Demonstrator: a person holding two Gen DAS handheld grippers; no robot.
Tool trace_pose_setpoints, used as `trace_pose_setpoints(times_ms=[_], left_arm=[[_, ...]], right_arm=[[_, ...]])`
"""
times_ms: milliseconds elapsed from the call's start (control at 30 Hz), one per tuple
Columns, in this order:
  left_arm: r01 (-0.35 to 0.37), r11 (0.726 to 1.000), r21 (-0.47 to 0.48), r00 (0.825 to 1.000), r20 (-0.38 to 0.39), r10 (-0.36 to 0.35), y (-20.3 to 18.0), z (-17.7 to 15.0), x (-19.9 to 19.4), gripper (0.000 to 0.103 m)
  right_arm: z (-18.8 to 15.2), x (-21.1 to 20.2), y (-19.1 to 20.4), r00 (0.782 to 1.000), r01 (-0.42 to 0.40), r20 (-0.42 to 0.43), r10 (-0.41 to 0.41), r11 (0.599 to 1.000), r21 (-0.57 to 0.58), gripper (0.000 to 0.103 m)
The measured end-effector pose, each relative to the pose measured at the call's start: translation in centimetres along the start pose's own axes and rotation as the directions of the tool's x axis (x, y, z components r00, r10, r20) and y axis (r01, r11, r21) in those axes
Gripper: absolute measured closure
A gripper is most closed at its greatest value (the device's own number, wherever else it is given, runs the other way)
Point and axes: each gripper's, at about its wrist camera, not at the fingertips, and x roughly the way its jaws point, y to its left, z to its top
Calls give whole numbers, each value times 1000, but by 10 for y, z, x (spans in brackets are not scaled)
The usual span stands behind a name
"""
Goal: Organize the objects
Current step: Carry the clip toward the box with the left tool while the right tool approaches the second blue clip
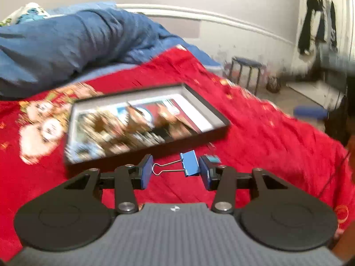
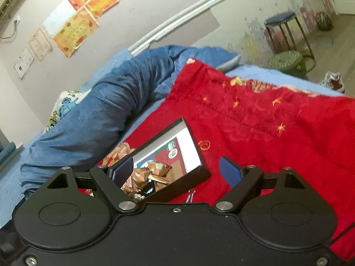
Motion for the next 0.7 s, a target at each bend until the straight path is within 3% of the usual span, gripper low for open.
trace_pose_setpoints(times_ms=[167, 300, 467, 600, 700], left_arm=[[-43, 999, -27, 997, 56, 44, 32, 7, -2, 54], [-82, 989, -119, 996, 33, 87, 45, -4, 17, 54], [-89, 991, -101, 996, 21, 92, 35, -5, 30, 54], [-120, 988, -95, 993, -36, 117, 27, -11, 32, 54], [-148, 987, -68, 989, -35, 146, 20, -15, 29, 54]], right_arm=[[-17, 40, 13, 994, 81, -66, -85, 994, -67, 23], [-40, 82, 31, 976, 150, -128, -175, 971, -185, 26], [-73, 121, 52, 951, 184, -174, -256, 919, -348, 33], [-89, 139, 53, 932, 206, -205, -299, 901, -381, 40], [-93, 146, 58, 940, 200, -175, -292, 890, -409, 40]])
